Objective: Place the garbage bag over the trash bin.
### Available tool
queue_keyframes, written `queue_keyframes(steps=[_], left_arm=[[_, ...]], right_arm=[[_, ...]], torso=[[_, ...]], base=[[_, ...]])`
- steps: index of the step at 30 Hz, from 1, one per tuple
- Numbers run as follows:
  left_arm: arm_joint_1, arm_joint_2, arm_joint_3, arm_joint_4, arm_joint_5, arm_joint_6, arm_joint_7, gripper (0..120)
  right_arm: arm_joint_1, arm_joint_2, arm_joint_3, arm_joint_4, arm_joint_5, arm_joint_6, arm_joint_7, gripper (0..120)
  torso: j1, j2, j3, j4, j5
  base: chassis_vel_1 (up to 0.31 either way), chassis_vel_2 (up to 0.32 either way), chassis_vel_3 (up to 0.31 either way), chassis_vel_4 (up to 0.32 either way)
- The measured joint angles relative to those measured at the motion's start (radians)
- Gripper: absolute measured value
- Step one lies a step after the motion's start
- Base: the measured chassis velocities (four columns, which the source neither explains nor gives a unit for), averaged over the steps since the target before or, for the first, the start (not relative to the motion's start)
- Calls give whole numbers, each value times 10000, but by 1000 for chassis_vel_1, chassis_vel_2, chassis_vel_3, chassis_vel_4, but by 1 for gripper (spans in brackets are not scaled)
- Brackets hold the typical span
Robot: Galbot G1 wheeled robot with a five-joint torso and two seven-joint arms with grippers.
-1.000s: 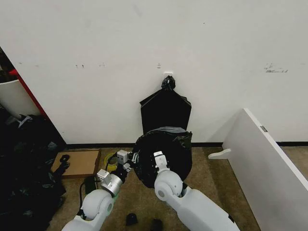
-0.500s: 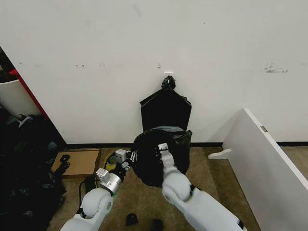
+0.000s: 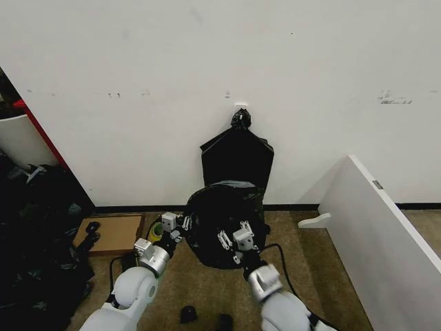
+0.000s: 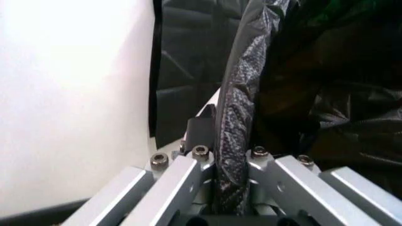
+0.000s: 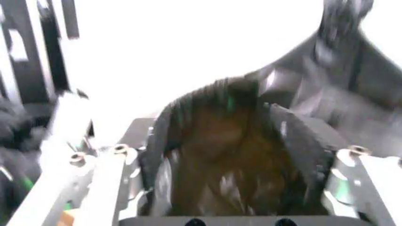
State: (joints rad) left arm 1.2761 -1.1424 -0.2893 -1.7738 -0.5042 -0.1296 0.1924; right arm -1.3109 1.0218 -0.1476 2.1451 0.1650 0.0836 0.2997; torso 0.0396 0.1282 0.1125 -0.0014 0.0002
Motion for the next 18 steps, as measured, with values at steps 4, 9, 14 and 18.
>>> queue_keyframes(steps=[4, 9, 14, 18], left_arm=[[22, 80, -70, 529, 452, -1108, 506, 0], [-111, 164, -132, 1242, 673, -2502, 1508, 0], [-204, 164, -144, 1816, 787, -3454, 2343, 0], [-271, 129, -145, 1907, 788, -3603, 2470, 0]], right_arm=[[-13, -443, 393, 1196, 531, -528, 350, 76], [16, -1150, 1108, 2103, 936, -2681, 1571, 94], [71, -2510, 1610, 1544, 1179, -2701, 1078, 100], [113, -2892, 1688, 962, 942, -2246, 543, 100]], torso=[[0, 0, 0, 8, 1], [0, 0, 0, -1, 3], [2, 0, 2, 4, 0], [2, 0, 2, 2, 5]], base=[[0, 0, 0, 0], [0, 0, 0, 0], [0, 0, 0, 0], [0, 0, 0, 0]])
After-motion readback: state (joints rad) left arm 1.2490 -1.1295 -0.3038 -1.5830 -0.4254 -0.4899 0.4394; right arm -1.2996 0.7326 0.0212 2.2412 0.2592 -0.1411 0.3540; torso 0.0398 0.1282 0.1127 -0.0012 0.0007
